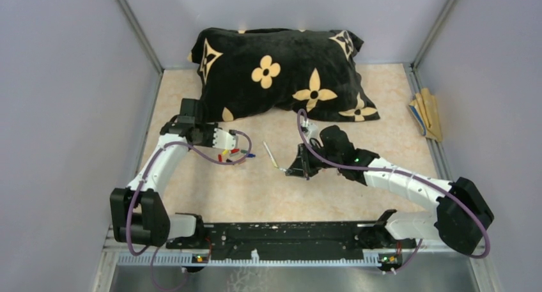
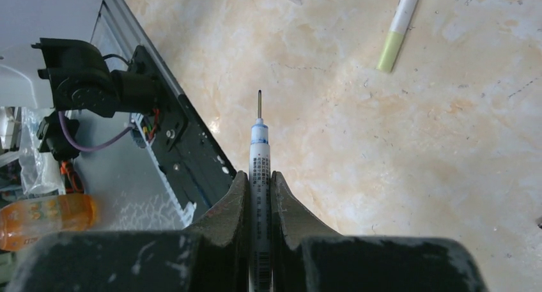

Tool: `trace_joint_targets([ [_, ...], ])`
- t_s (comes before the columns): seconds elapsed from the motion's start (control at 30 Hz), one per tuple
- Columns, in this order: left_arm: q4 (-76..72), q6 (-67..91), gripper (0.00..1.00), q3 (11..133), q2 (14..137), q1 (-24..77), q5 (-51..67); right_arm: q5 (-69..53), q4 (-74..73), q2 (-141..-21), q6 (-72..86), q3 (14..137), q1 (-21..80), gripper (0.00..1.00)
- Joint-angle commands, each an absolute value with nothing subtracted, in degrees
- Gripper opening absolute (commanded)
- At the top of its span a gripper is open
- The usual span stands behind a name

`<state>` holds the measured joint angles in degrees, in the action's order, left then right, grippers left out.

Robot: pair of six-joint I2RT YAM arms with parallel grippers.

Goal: Open the pen caps

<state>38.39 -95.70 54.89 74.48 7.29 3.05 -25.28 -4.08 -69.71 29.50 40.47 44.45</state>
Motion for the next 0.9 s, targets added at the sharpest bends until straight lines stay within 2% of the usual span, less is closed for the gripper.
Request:
trace_joint_targets([
  [0.0,42.7,-88.3,0.00,57.2,74.6,7.2,13.5,-19.3,-2.5,-67.5,28.2,40.5,44.4,0.00],
  [0.2,41.3,-74.1,0.00,57.0,77.7,10.5,20.9,8.6,2.5,-67.6,27.4,38.5,45.7,0.00],
  [0.4,39.2,-65.1,0.00,56.2,82.3,14.2,24.8,23.5,10.0,-76.0,27.1,38.4,47.6,0.00],
  [0.67,33.4,-61.3,0.01,51.0,84.7,18.8,25.5,30.5,14.8,-87.7,29.4,39.4,48.4,0.00],
  [0.73,32.5,-60.8,0.04,50.8,85.5,19.0,25.5,32.3,15.2,-89.8,31.2,39.1,48.4,0.09],
  [0.87,31.8,-59.5,0.14,50.8,87.1,19.2,23.8,31.4,17.0,-91.9,33.0,37.8,48.4,0.18],
])
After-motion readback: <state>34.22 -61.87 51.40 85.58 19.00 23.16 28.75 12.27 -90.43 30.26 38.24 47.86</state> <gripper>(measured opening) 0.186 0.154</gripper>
